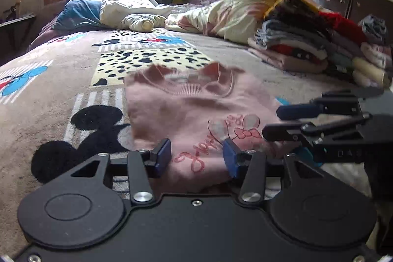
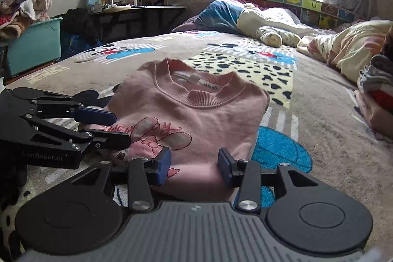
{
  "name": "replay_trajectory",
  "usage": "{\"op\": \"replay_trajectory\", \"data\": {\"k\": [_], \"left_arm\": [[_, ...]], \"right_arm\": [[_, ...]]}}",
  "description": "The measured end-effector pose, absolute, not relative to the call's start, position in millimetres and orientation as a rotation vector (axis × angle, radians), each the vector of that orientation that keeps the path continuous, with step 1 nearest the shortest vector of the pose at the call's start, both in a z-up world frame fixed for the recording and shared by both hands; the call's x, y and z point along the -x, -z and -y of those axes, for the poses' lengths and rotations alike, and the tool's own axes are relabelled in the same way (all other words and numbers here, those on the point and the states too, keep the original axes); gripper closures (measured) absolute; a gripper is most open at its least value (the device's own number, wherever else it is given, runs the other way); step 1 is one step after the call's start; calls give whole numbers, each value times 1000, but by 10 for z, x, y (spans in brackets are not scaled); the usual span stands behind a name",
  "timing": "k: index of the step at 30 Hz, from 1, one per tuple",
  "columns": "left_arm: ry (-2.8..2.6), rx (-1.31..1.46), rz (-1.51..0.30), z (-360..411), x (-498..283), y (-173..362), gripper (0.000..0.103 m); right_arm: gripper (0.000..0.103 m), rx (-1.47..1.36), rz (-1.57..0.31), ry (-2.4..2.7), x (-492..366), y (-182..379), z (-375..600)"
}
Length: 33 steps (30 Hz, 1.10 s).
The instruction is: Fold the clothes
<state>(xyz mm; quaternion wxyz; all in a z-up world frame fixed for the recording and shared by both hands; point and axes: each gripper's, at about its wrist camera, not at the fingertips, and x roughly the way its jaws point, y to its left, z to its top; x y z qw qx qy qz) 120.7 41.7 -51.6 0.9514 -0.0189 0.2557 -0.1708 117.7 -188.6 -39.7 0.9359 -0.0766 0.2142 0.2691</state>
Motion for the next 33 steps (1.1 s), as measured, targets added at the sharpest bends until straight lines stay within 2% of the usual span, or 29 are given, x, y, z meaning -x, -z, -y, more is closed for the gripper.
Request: {"op": "replay_trajectory", "data": {"k": [1,2,4,6,9,14,20,22,23,24,26,27,29,33], "left_arm": [[339,109,-526,-498,-1217,512,54],[330,179,-531,-579,-1227,507,47],[311,320,-540,-741,-1246,499,43],[292,460,-547,-903,-1265,491,34],[260,670,-556,-1144,-1295,479,32],[275,748,-658,-1172,-1606,611,32],[298,745,-712,-876,-1980,574,32],[304,716,-734,-721,-2031,557,36],[294,738,-733,-738,-2013,568,44],[283,760,-732,-755,-1995,579,58],[262,803,-731,-792,-1957,603,73],[273,821,-728,-945,-1868,683,78],[293,852,-733,-985,-1728,608,81],[329,954,-748,-1073,-1342,409,82]], "right_arm": [[56,131,-412,-558,-1132,342,1905],[45,64,-418,-549,-1130,315,1973],[32,-109,-458,-513,-1177,296,2145],[31,-338,-526,-465,-1337,365,2377],[31,-562,-604,-426,-1624,522,2615],[31,-609,-699,-454,-2052,715,2574],[30,-608,-715,-477,-2329,734,2351],[32,-594,-716,-491,-2311,725,2256],[38,-575,-710,-491,-2289,725,2227],[42,-548,-701,-485,-2261,726,2207],[69,-639,-709,-495,-2265,793,2313],[72,-690,-717,-507,-2271,821,2372],[77,-685,-720,-539,-2207,745,2372],[78,-790,-725,-606,-1928,541,2490]]}}
